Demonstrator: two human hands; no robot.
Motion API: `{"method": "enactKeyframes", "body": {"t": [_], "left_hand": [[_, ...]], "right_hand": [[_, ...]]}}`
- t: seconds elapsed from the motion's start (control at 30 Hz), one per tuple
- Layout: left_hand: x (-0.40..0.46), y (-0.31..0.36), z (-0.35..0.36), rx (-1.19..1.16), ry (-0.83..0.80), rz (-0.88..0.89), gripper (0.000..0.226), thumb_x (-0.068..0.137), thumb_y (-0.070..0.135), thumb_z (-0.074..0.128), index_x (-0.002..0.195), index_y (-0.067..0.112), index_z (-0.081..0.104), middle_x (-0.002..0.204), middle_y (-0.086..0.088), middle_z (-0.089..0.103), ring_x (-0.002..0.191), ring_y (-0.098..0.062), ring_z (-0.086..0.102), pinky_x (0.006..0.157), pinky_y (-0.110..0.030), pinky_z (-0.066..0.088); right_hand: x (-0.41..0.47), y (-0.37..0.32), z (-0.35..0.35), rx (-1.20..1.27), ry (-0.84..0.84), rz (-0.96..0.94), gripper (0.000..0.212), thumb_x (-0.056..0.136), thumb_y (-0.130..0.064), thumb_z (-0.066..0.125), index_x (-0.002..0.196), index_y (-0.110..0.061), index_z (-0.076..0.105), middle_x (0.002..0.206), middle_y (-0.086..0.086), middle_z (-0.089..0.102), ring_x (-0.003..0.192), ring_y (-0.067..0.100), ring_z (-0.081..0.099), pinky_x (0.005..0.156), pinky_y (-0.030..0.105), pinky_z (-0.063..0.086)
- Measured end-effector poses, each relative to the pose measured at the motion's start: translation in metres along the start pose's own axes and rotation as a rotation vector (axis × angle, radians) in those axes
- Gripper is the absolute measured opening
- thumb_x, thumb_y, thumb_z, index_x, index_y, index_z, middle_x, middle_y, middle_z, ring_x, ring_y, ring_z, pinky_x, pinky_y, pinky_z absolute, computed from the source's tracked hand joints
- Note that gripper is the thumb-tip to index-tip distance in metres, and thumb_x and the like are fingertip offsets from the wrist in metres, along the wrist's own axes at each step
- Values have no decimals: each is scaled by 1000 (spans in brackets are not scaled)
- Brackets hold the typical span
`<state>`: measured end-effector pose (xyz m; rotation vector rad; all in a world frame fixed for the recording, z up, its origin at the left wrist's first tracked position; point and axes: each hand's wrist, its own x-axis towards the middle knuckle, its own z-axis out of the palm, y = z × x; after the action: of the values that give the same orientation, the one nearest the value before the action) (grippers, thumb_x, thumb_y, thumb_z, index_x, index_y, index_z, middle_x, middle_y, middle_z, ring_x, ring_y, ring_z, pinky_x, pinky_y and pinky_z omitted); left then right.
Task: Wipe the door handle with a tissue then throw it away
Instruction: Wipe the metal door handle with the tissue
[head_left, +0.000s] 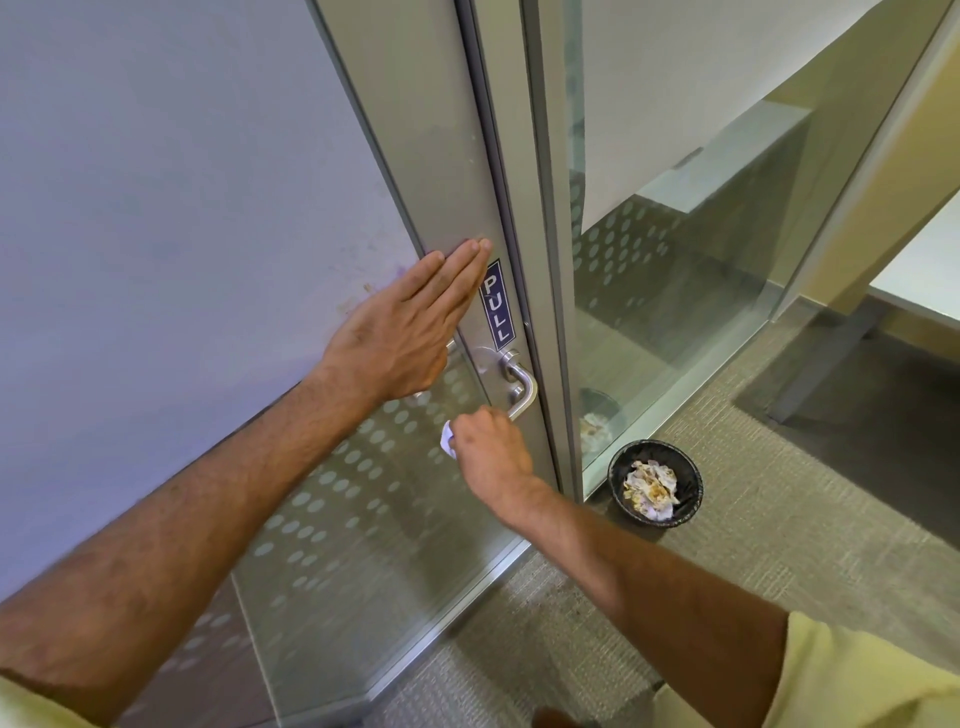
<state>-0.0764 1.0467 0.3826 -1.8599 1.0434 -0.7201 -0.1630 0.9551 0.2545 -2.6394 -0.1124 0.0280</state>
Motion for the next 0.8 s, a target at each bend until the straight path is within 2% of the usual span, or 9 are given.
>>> {"method": "enactKeyframes", "body": {"t": [0.1, 0.2, 0.27, 0.37, 0.47, 0.57, 0.63, 0.7, 0.8], "left_hand": [[0, 0, 0, 11, 2, -5, 86, 101, 41, 22, 165, -11, 0, 176, -25, -1, 165, -33, 8, 135, -44, 13], [0, -1, -1, 21, -1, -2, 85, 101, 41, 22, 166, -11, 1, 176, -24, 0, 165, -33, 9, 135, -43, 13], [0, 0, -1, 18, 3, -3, 85, 101, 41, 21, 166, -10, 2, 176, -24, 1, 165, -33, 9, 135, -43, 14], [0, 0, -1, 13, -4, -5, 86, 102, 42, 22, 166, -10, 0, 176, -24, -1, 165, -33, 8, 135, -43, 15], [0, -1, -1, 12, 0, -7, 87, 101, 43, 25, 166, -10, 0, 176, -25, -1, 165, -33, 8, 135, -43, 15], [0, 0, 0, 12, 14, -8, 88, 100, 43, 26, 166, -10, 1, 176, -25, -1, 165, -33, 8, 135, -43, 15], [0, 0, 1, 16, 18, -8, 88, 99, 43, 27, 166, -10, 2, 176, -24, 0, 165, -33, 8, 135, -43, 13], [0, 1, 3, 19, 22, -13, 88, 99, 42, 26, 166, -10, 2, 176, -25, -1, 165, -33, 8, 135, -44, 11], [0, 1, 4, 27, 14, -11, 86, 101, 41, 22, 166, -10, -1, 176, -26, -4, 165, -34, 5, 135, -44, 8]], "right_hand": [[0, -7, 8, 13, 20, 51, 34, 73, 13, 61, 95, -11, 70, 85, 13, 67, 82, 29, 62, 61, 32, 41], [6, -10, 8, 21, 29, 42, 12, 84, 3, 61, 93, -5, 65, 89, 16, 67, 84, 33, 63, 62, 33, 40], [11, -8, 4, 18, 0, -12, 7, 89, -4, 60, 96, -4, 64, 95, 18, 66, 89, 35, 64, 65, 34, 42], [23, 1, -6, 37, -149, -108, 13, 91, -11, 58, 100, -4, 65, 91, 17, 60, 87, 37, 61, 65, 34, 42], [38, 12, -18, 93, -357, -201, 14, 89, -14, 54, 94, -10, 67, 78, 1, 39, 76, 27, 47, 60, 29, 33], [44, 21, -20, 51, -443, -353, 17, 89, -14, 53, 81, -19, 67, 77, -3, 43, 80, 25, 51, 67, 36, 45], [41, 25, -18, 20, -426, -456, 19, 93, -16, 53, 97, -18, 71, 91, 1, 55, 93, 25, 56, 79, 43, 51], [35, 32, -19, 137, -377, -523, 21, 94, -13, 53, 102, -12, 73, 97, 6, 65, 96, 22, 57, 85, 43, 50], [24, 45, -31, 523, -117, -406, 16, 91, -8, 62, 99, -8, 75, 91, 3, 68, 84, 11, 60, 82, 26, 48]]}}
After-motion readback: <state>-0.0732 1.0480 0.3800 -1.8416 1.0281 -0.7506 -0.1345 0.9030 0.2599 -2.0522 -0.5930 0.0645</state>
